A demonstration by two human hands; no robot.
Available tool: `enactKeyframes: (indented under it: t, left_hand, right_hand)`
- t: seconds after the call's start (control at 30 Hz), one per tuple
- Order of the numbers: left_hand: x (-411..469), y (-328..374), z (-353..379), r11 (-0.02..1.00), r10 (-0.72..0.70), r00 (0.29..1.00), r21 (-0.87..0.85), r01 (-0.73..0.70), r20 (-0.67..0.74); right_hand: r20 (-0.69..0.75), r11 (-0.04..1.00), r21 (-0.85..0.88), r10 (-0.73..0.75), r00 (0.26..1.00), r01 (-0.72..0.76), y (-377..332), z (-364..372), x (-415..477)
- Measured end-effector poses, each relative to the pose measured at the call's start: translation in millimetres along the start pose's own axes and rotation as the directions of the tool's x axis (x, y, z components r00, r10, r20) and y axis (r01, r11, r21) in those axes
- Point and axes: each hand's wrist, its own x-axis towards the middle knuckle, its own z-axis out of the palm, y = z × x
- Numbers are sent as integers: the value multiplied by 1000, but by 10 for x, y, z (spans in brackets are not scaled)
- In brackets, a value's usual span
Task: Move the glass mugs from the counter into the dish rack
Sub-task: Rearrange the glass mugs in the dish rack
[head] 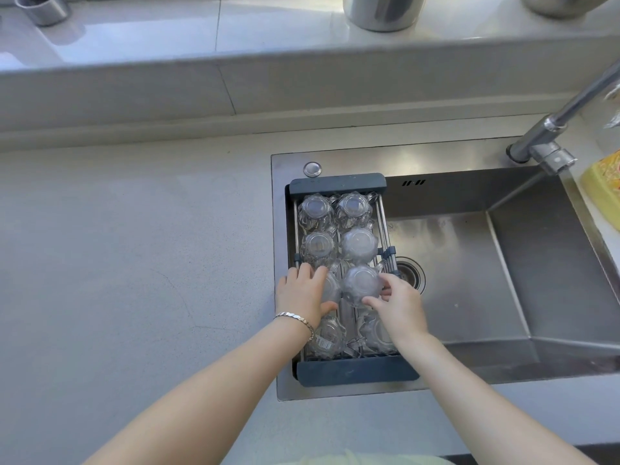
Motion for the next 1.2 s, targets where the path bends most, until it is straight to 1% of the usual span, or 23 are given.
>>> enactKeyframes:
  t: [0.07,0.13,0.2,0.23,0.27,0.3,0.33,0.37,0.4,0.47,0.53,0.63,0.77,0.83,0.9,0.97,1.07,1.13,1.2]
  left_hand:
    - [-23,8,17,1000,-5,1000,19,5,-10]
    - [-78,16,34,1000,-15,1000,22,16,-22]
    - [-185,0,16,1000,7,999,-26,-8,-40]
    - [-247,-14,8,995,72,996,-60,-75,-56]
    - [-307,-30,6,980,182,981,-75,-186,-66]
    - [-369,-49,-1,948,310,950,-60,-312,-34]
    - [-428,-61,1,909,416,908,-19,-416,48]
    - [-477,-67,18,873,476,866,35,-486,157]
    - [-504,-68,43,845,491,833,93,-527,255]
    - [-496,-45,73,800,482,802,195,-567,354]
    - [-449,5,57,761,474,786,265,-592,396]
    - [-391,71,-13,729,467,770,304,-613,434]
    - [-444,112,-123,743,450,784,307,-594,427]
    - [-499,52,-114,768,454,807,293,-569,378]
    - [-557,-25,-103,818,436,845,256,-515,310]
    - [-600,-62,-106,883,375,886,187,-431,274]
    - [-612,-9,-122,959,245,938,84,-272,247]
    - [-577,62,-105,984,152,955,53,-171,254]
    - [-535,138,-54,994,78,956,55,-98,283]
  right_hand:
    - [29,998,63,-2,1000,1,28,-28,-15]
    - [93,995,96,-40,995,31,76,-95,-71]
    - [118,991,9,-133,984,133,149,-177,-151]
    - [126,980,-61,-182,975,191,189,-226,-196]
    - [142,961,-126,-228,963,246,225,-269,-237]
    - [180,940,-187,-253,951,285,257,-298,-272]
    - [236,918,-246,-254,938,311,280,-311,-299]
    - [299,892,-311,-235,925,328,292,-302,-317]
    - [358,860,-375,-210,910,346,295,-271,-321]
    - [435,795,-473,-164,885,380,258,-198,-312]
    - [454,751,-526,-149,879,399,193,-161,-280]
    - [459,719,-562,-140,877,409,100,-197,-239]
    - [395,729,-545,-213,894,415,24,-323,-288]
    - [337,767,-508,-241,910,391,11,-422,-368]
    - [264,819,-452,-255,930,353,-6,-546,-458]
    - [137,890,-355,-255,957,288,-26,-693,-550]
    - [-78,979,-130,-167,983,156,-36,-920,-681]
    - [-129,997,8,-73,989,75,-8,-1010,-738]
    - [-126,995,98,7,992,5,35,-1036,-765]
